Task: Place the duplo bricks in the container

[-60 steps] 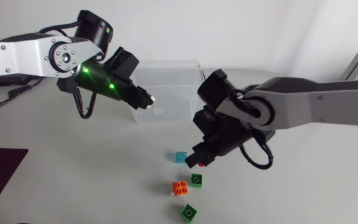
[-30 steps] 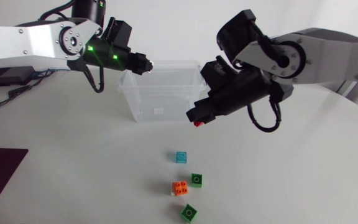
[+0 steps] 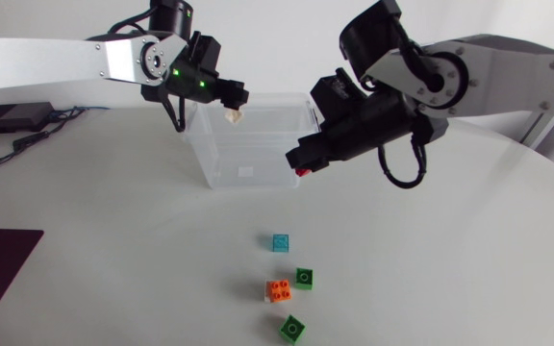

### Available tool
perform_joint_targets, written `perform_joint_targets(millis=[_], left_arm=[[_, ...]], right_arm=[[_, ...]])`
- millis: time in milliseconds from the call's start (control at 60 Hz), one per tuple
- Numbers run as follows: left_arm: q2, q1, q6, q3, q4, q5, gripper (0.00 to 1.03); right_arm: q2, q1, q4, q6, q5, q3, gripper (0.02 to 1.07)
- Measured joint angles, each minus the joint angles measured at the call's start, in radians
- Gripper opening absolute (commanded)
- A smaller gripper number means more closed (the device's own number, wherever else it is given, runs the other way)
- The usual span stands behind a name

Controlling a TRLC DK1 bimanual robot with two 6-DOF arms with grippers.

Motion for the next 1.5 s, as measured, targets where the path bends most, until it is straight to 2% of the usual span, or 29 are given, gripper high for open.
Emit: perform_joint_targets(millis=[167, 250, 433, 567, 733, 1200, 1250, 1267, 1283, 1350, 1383, 1500], left_arm=[[-0.035, 0.0, 0.001, -0.047, -0.007, -0.003, 0.99], [-0.125, 0.0, 0.01, -0.141, -0.014, 0.006, 0.99], [-0.354, 0.022, 0.077, -0.333, -0.036, 0.104, 0.99], [-0.498, 0.027, 0.153, -0.498, -0.039, 0.125, 0.99], [-0.581, 0.002, 0.22, -0.652, -0.049, 0.145, 0.99], [-0.655, -0.068, 0.272, -0.775, -0.072, 0.178, 0.99], [-0.661, -0.073, 0.273, -0.782, -0.072, 0.178, 0.99], [-0.661, -0.076, 0.275, -0.784, -0.072, 0.178, 0.99], [-0.662, -0.079, 0.276, -0.785, -0.072, 0.178, 0.99], [-0.662, -0.097, 0.287, -0.792, -0.072, 0.178, 0.99], [-0.661, -0.108, 0.295, -0.796, -0.072, 0.178, 0.99], [-0.631, -0.147, 0.321, -0.799, -0.071, 0.178, 0.99]], right_arm=[[0.027, -0.014, 0.037, 0.0, 0.002, 0.059, 0.18], [0.061, -0.023, 0.076, 0.0, 0.008, 0.104, 0.18], [0.148, -0.04, 0.138, 0.0, 0.02, 0.179, 0.19], [0.219, -0.04, 0.186, 0.0, 0.038, 0.224, 0.19], [0.303, -0.043, 0.216, 0.0, 0.042, 0.299, 0.19], [0.416, -0.039, 0.291, 0.001, 0.08, 0.436, 0.22], [0.439, -0.037, 0.293, 0.001, 0.082, 0.46, 0.27], [0.448, -0.037, 0.295, 0.0, 0.084, 0.468, 0.33], [0.454, -0.036, 0.296, 0.0, 0.084, 0.474, 0.4], [0.48, -0.032, 0.295, 0.0, 0.101, 0.486, 0.87], [0.49, -0.032, 0.295, 0.0, 0.11, 0.488, 1.03], [0.502, -0.031, 0.294, 0.0, 0.125, 0.483, 1.03]])
